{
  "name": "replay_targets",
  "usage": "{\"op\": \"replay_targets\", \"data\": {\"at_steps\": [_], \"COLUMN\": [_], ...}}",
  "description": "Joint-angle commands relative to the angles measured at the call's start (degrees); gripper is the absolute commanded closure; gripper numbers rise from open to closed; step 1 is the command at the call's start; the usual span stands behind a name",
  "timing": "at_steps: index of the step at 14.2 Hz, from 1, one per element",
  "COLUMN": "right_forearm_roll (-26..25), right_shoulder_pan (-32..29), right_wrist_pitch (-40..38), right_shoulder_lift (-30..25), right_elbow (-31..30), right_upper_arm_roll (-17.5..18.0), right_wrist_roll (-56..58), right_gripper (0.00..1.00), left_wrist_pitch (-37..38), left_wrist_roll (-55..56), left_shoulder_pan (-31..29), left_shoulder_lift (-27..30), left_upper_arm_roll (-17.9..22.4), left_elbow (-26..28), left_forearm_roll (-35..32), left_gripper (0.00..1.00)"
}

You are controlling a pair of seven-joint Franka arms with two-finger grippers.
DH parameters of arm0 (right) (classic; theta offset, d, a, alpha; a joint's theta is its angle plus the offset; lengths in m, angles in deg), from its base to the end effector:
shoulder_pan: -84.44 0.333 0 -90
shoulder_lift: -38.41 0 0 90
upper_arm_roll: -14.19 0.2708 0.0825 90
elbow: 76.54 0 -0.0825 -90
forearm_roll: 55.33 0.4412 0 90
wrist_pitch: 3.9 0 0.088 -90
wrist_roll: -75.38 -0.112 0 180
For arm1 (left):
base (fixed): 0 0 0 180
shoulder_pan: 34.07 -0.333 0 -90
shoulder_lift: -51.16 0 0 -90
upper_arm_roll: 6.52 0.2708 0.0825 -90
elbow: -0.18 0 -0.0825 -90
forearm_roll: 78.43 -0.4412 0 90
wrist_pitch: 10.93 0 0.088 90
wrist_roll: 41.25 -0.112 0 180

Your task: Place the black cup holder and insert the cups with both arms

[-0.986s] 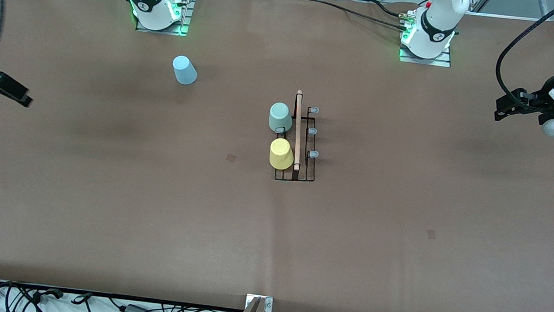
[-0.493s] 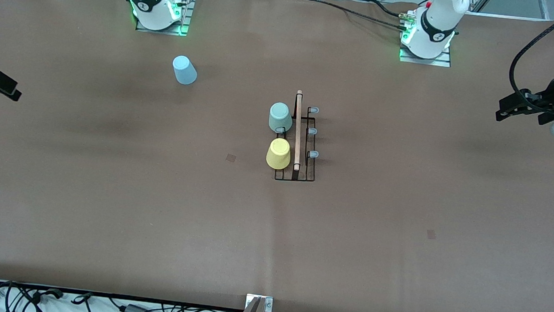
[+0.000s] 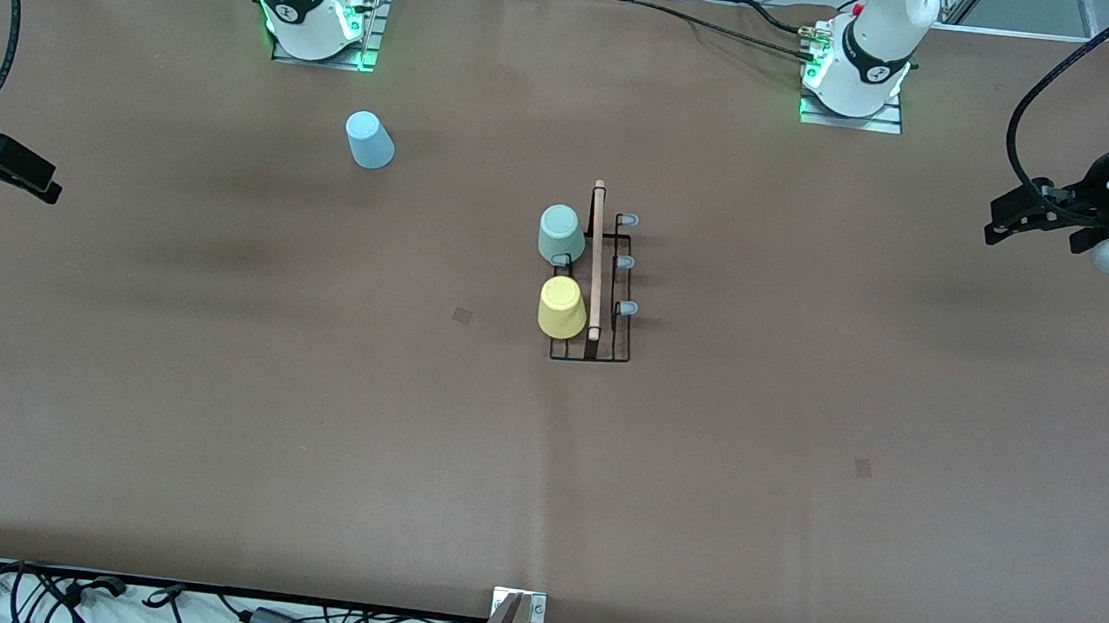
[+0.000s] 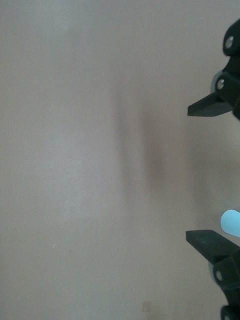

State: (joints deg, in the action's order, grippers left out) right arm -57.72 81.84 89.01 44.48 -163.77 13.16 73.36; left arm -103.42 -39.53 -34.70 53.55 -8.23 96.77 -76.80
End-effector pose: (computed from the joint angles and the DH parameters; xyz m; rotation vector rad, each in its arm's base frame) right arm 0.6416 -0.0447 0.5380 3.0945 -0.1491 -0.0115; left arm 0.6016 -0.0147 0.5424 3.1147 0.0201 -0.0475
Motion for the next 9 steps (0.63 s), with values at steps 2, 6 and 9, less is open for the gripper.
{"op": "replay_targets", "data": {"at_steps": [2, 6, 9], "right_forearm_roll": [-0.33, 0.2, 0.46], "right_shoulder_pan": [0.49, 0.57, 0.57], "right_wrist_pitch": [-0.62, -0.18, -0.18], "right_shoulder_lift": [-2.56, -3.27, -3.18], "right_elbow": [-2.49, -3.38, -3.2], "right_upper_arm_roll": [-0.82, -0.82, -0.82], "right_wrist_roll": [0.97, 0.1, 0.01], "right_gripper": [0.0, 0.0, 0.0], "left_wrist_pitch": [-2.43, -2.96, -2.96], "left_wrist_roll": [0.04, 0.04, 0.04], "left_shoulder_pan": [-0.33, -0.33, -0.42], "left_shoulder_lift": [4.11, 4.73, 4.46], "left_upper_arm_roll": [-0.67, -0.67, -0.67], "left_elbow": [4.47, 5.36, 5.1], "left_forearm_roll": [0.48, 0.48, 0.48], "left_gripper": [0.0, 0.0, 0.0]}}
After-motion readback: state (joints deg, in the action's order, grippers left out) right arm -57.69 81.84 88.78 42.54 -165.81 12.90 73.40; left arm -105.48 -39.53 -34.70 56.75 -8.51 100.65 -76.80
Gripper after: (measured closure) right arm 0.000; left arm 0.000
